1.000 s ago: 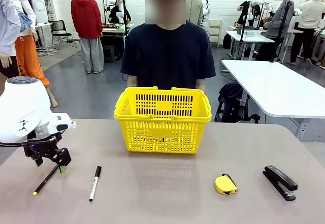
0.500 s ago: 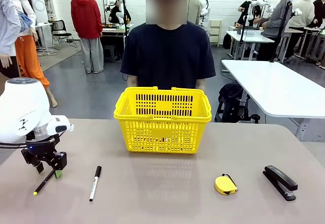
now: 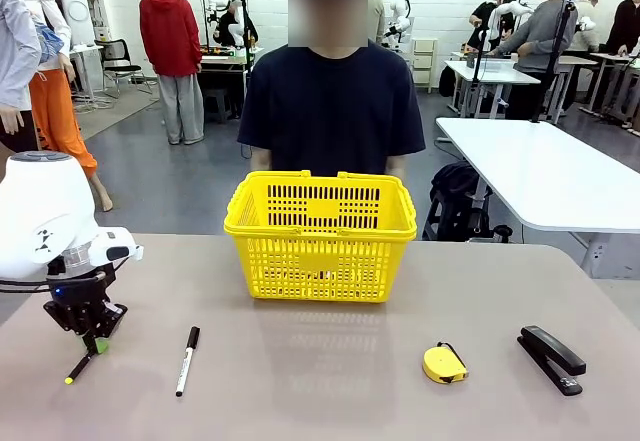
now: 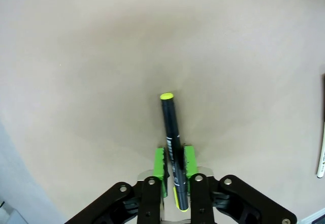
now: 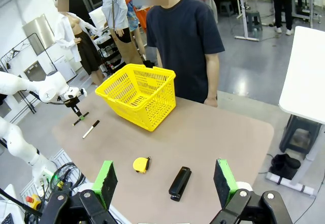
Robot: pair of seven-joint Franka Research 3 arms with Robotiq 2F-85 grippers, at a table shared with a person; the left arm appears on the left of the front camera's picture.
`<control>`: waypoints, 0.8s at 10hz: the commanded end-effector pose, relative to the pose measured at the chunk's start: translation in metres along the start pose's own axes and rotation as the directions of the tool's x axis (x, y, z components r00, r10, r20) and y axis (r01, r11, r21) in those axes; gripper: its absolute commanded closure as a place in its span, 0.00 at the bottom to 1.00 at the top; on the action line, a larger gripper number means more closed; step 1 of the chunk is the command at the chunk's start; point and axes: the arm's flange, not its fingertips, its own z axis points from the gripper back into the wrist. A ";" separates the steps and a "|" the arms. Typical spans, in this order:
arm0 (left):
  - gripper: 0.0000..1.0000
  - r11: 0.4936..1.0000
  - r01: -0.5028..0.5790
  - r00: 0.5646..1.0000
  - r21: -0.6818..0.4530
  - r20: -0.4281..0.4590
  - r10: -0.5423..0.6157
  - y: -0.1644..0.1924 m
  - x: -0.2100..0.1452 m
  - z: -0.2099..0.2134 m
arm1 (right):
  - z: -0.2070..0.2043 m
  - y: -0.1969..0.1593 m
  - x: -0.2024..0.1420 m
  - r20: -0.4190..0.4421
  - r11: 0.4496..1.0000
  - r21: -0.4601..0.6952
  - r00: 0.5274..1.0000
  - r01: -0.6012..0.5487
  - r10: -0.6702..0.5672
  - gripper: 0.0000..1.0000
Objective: Place the items the person wants into the basket.
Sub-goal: Pick up the item the person points to and place it in the Market Basket.
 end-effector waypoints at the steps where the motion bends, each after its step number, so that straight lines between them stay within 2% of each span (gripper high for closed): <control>1: 1.00 0.999 0.032 0.999 -0.032 -0.020 -0.032 0.002 -0.021 -0.003 | -0.001 -0.001 0.001 0.024 1.000 0.015 1.000 -0.016 0.016 0.00; 3: 1.00 0.994 0.095 0.995 -0.063 -0.031 -0.097 0.003 -0.021 0.002 | -0.001 -0.001 0.001 0.024 1.000 0.015 1.000 -0.016 0.016 0.00; 4: 1.00 0.986 0.157 0.987 -0.055 -0.005 -0.158 0.000 -0.025 0.016 | -0.001 -0.001 0.001 0.024 1.000 0.015 1.000 -0.016 0.016 0.00; 6: 1.00 0.954 0.299 0.954 -0.019 -0.018 -0.299 -0.004 -0.034 0.080 | -0.001 -0.001 0.001 0.024 1.000 0.015 1.000 -0.016 0.016 0.00; 8: 1.00 0.925 0.378 0.926 0.041 -0.002 -0.379 -0.008 -0.044 0.147 | -0.001 -0.001 0.001 0.024 1.000 0.015 1.000 -0.016 0.016 0.00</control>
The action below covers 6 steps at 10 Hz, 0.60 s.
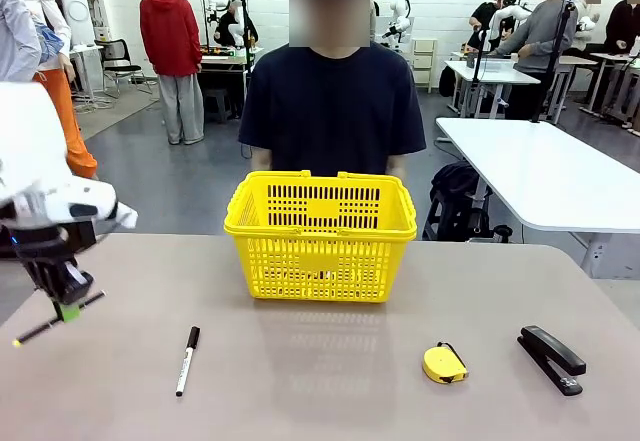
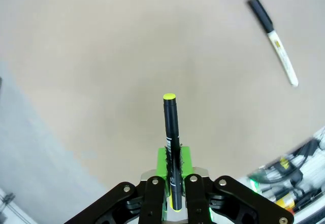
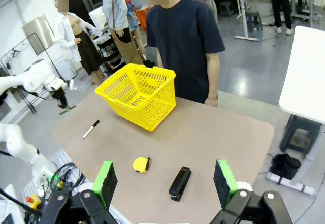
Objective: Place the items the person wants into the basket.
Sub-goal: Pick up the item the person points to and place it in the Market Basket.
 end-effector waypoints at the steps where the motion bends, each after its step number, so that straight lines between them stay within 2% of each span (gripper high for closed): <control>1: 1.00 0.994 0.097 0.995 0.041 0.013 -0.098 -0.005 -0.011 0.055 | -0.001 -0.001 0.001 0.025 1.000 0.015 1.000 -0.017 0.016 0.00; 3: 1.00 0.995 0.098 0.995 0.036 0.002 -0.098 -0.008 -0.015 0.075 | -0.001 -0.001 0.001 0.025 1.000 0.015 1.000 -0.017 0.016 0.00; 4: 1.00 0.999 0.033 0.999 0.029 0.017 -0.033 -0.010 -0.020 0.072 | -0.001 -0.001 0.001 0.025 1.000 0.015 1.000 -0.017 0.016 0.00; 5: 1.00 0.996 0.082 0.996 0.041 0.020 -0.083 -0.013 -0.019 0.083 | -0.001 -0.001 0.001 0.025 1.000 0.015 1.000 -0.017 0.016 0.00; 6: 1.00 0.996 0.082 0.996 0.041 0.020 -0.083 -0.013 -0.019 0.083 | -0.001 -0.001 0.001 0.025 1.000 0.015 1.000 -0.017 0.016 0.00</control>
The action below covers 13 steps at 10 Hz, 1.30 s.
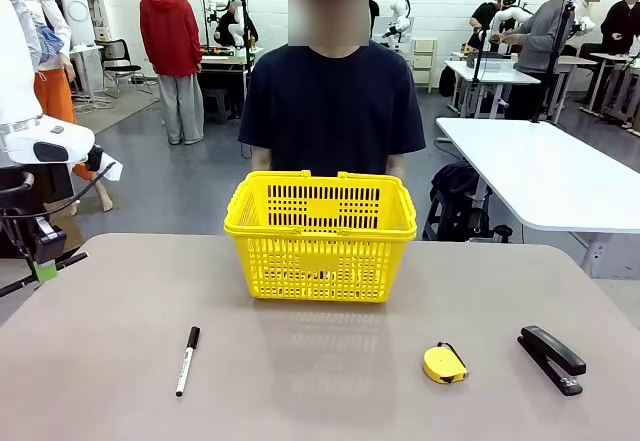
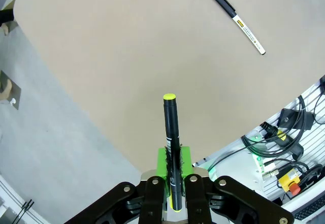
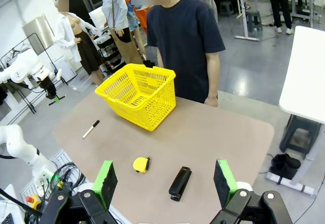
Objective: Place the items the person wants into the basket.
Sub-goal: Pick up the item the person points to and place it in the Market Basket.
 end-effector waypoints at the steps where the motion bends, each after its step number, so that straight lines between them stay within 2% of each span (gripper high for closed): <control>1: 1.00 1.000 0.007 1.000 0.005 -0.001 -0.007 -0.001 0.001 -0.002 | -0.001 -0.001 0.001 0.025 1.000 0.015 1.000 -0.017 0.016 0.00; 3: 1.00 1.000 0.007 1.000 0.005 -0.001 -0.007 -0.001 0.001 -0.002 | -0.001 -0.001 0.001 0.025 1.000 0.015 1.000 -0.017 0.016 0.00; 4: 0.89 1.000 0.003 1.000 -0.001 -0.001 -0.003 -0.001 0.001 0.000 | -0.001 -0.001 0.001 0.025 1.000 0.015 1.000 -0.017 0.016 0.00; 5: 0.89 0.998 0.025 0.997 0.055 0.075 -0.030 -0.006 0.013 0.029 | -0.001 -0.001 0.001 0.025 1.000 0.015 1.000 -0.017 0.016 0.00; 7: 0.89 0.984 0.082 0.959 0.160 0.255 -0.122 -0.028 0.050 0.111 | -0.001 -0.001 0.001 0.025 1.000 0.015 1.000 -0.017 0.016 0.00; 8: 0.89 0.966 0.142 0.929 0.215 0.308 -0.205 -0.050 0.085 0.149 | -0.001 -0.001 0.001 0.025 1.000 0.015 1.000 -0.017 0.016 0.00; 10: 0.89 0.915 0.289 0.875 0.281 0.311 -0.372 -0.103 0.167 0.183 | -0.001 -0.001 0.001 0.025 1.000 0.015 1.000 -0.017 0.016 0.00; 12: 0.89 0.861 0.396 0.831 0.320 0.273 -0.484 -0.149 0.248 0.186 | -0.001 -0.001 0.001 0.025 1.000 0.015 1.000 -0.017 0.016 0.00; 13: 0.89 0.844 0.435 0.822 0.313 0.247 -0.514 -0.162 0.274 0.174 | -0.001 -0.001 0.001 0.025 1.000 0.015 1.000 -0.017 0.016 0.00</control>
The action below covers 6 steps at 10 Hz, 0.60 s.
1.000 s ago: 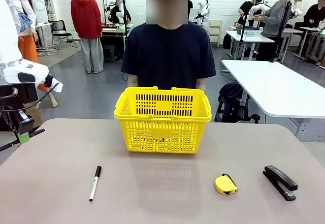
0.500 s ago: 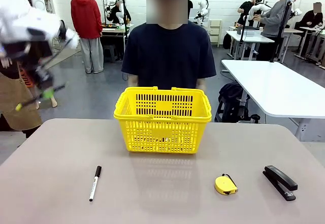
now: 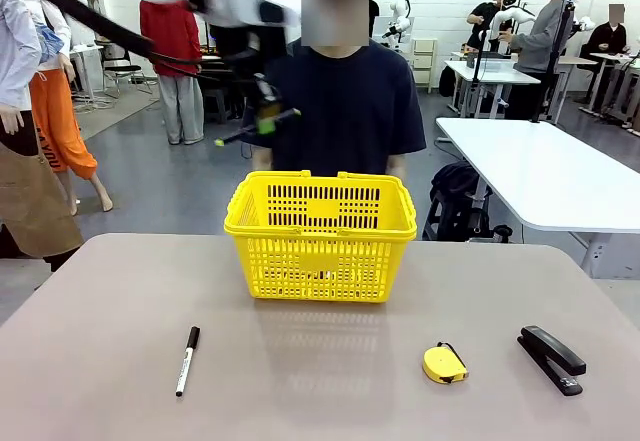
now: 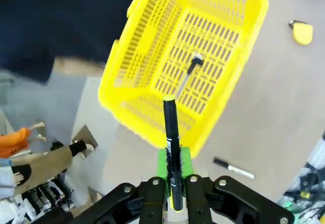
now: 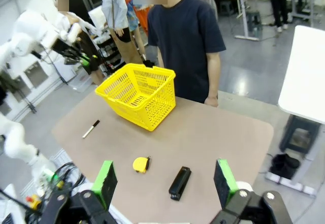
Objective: Place the items the person wants into the basket.
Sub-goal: Pick up the item the person points to and place it in the Market Basket.
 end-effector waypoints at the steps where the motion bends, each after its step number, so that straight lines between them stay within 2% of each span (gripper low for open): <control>1: 0.89 0.998 0.062 0.997 0.001 -0.052 -0.062 0.010 0.034 -0.023 | -0.001 -0.001 0.001 0.026 1.000 0.016 1.000 -0.016 0.016 0.00; 3: 0.89 0.992 0.125 0.988 -0.024 -0.087 -0.126 -0.006 0.034 -0.068 | -0.001 -0.001 0.001 0.026 1.000 0.016 1.000 -0.016 0.016 0.00; 6: 0.89 0.975 0.221 0.975 -0.004 -0.018 -0.221 -0.017 0.035 -0.095 | -0.001 -0.001 0.001 0.026 1.000 0.016 1.000 -0.016 0.016 0.00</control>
